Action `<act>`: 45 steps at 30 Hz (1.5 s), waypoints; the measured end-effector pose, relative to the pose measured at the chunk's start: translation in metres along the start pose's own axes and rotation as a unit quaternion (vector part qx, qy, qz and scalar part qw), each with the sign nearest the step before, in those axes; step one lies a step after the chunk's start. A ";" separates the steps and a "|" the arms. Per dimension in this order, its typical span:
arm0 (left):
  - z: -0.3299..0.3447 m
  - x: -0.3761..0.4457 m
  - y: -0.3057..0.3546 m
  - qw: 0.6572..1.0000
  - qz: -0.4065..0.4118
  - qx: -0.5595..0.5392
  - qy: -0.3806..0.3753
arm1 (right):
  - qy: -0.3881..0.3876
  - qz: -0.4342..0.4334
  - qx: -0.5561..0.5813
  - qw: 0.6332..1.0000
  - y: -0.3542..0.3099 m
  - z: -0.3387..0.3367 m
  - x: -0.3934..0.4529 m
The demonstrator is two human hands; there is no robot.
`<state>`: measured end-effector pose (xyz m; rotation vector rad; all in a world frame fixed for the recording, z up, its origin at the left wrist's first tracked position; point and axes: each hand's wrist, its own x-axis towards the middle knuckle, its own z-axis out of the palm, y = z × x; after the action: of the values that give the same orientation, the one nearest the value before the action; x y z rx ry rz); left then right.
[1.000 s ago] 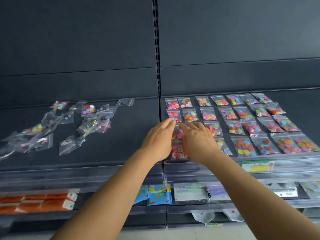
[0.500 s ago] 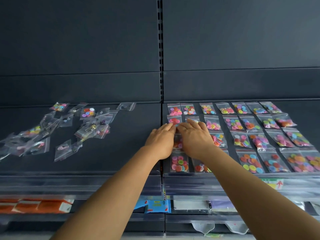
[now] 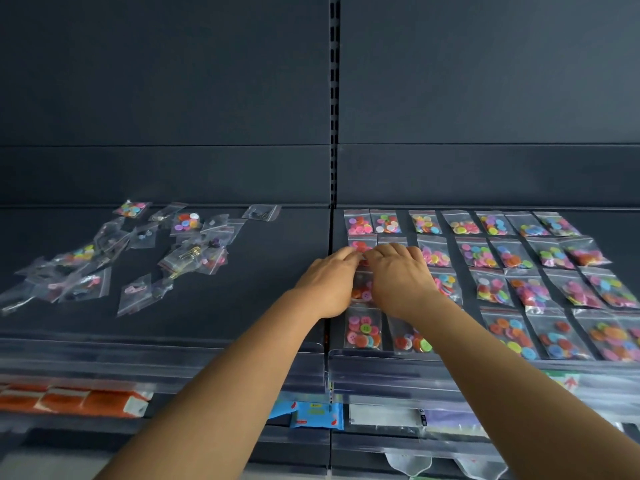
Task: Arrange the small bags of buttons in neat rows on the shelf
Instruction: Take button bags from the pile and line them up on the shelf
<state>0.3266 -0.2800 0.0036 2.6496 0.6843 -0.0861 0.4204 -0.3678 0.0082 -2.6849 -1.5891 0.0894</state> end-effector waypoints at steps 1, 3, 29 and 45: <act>-0.002 -0.002 0.000 1.000 0.000 0.005 0.008 | 0.006 -0.002 0.005 1.000 0.000 -0.001 0.000; -0.006 -0.008 -0.001 0.999 -0.002 0.026 0.037 | 0.019 -0.008 0.016 1.000 -0.003 -0.003 -0.002; -0.104 -0.158 -0.269 0.972 -0.131 0.051 0.188 | 0.051 -0.139 0.125 0.981 -0.286 -0.009 0.062; -0.120 -0.156 -0.409 0.960 -0.232 0.017 0.156 | -0.035 -0.268 0.089 0.959 -0.400 0.022 0.151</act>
<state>-0.0099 0.0246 -0.0111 2.5014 1.4106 0.1980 0.1421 -0.0429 -0.0006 -2.0578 -2.1467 0.2990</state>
